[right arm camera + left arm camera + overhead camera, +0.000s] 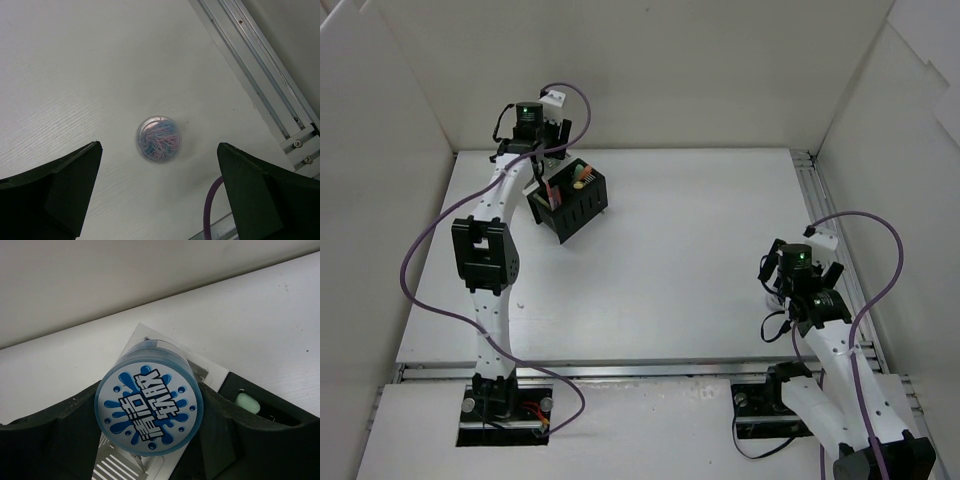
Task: Sort the stationery into containers
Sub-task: Place the stationery in the storage box.
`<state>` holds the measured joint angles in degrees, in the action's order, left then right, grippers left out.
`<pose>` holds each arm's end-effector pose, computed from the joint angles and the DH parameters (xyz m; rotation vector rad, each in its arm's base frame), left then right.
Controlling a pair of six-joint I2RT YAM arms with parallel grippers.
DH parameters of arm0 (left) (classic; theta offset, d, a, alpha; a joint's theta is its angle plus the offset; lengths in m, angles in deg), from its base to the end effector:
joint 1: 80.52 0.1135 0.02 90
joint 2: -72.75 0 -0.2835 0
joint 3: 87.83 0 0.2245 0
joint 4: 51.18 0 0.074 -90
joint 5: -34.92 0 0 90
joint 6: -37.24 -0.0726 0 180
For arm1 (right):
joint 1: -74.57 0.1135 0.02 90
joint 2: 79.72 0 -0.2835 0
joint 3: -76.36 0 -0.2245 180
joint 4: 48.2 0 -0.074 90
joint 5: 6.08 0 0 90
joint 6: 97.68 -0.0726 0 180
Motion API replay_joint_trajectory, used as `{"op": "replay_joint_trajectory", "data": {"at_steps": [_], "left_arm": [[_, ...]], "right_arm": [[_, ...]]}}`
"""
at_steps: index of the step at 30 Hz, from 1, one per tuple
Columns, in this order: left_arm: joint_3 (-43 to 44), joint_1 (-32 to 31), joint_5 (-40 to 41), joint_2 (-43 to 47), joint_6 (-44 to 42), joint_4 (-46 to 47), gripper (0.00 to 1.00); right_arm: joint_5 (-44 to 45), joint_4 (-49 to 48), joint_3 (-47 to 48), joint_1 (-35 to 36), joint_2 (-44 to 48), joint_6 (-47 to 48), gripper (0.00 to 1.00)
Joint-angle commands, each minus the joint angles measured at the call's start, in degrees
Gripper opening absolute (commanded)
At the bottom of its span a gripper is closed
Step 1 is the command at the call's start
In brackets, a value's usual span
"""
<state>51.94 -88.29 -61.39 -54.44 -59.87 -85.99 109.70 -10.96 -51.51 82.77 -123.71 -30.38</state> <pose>0.5397 -0.0817 0.3329 0.3252 1.9309 -0.1154 0.1629 -0.0084 0.2744 0.5215 1.9582 -0.1285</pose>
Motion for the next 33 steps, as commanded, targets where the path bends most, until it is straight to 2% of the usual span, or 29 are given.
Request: {"op": "replay_joint_trajectory", "data": {"at_steps": [1, 8, 12, 15, 19, 21, 22, 27, 29, 33], "left_arm": [[4.49, 0.48, -1.17, 2.31, -1.24, 3.41, 0.32], [-2.8, 1.52, -0.11, 4.68, -0.45, 5.86, 0.33], [-3.07, 2.05, -2.74, 3.89, 1.05, 5.34, 0.42], [-3.07, 2.06, -3.8, 3.71, 1.66, 5.34, 0.54], [-4.03, 2.06, -5.29, 5.37, 2.28, 5.77, 0.78], [-5.26, 2.06, -6.0, 6.96, 2.45, 6.91, 0.83], [-5.61, 2.06, -5.91, 7.48, 2.46, 7.09, 0.89], [-6.93, 2.06, -7.22, 10.21, 2.63, 8.06, 0.94], [-7.11, 2.06, -7.84, 11.09, 2.89, 8.15, 0.99], [-7.81, 0.83, -9.69, 15.04, 4.48, 8.33, 1.0]], "right_arm": [[3.4, -1.61, 1.87, -0.47, -1.54, 0.02, 0.98], [3.31, -1.61, 1.87, -0.39, -1.63, -0.07, 0.98], [3.66, -1.61, 1.79, -0.65, -1.54, -0.24, 0.98], [3.75, -1.52, 1.61, -0.65, -1.45, -0.42, 0.98], [3.84, -1.08, 1.44, -0.56, -1.45, -1.82, 0.98], [3.84, -0.21, 1.61, -0.82, -1.45, -2.52, 0.98], [3.66, 0.23, 1.79, -0.91, -1.54, -2.7, 0.98], [3.49, 3.13, 2.49, -1.53, -1.02, -5.24, 0.98], [3.75, 4.62, 2.58, -1.96, -0.93, -7.61, 0.98], [2.26, 10.33, 3.45, -3.37, -4.43, -11.48, 0.98]]}}
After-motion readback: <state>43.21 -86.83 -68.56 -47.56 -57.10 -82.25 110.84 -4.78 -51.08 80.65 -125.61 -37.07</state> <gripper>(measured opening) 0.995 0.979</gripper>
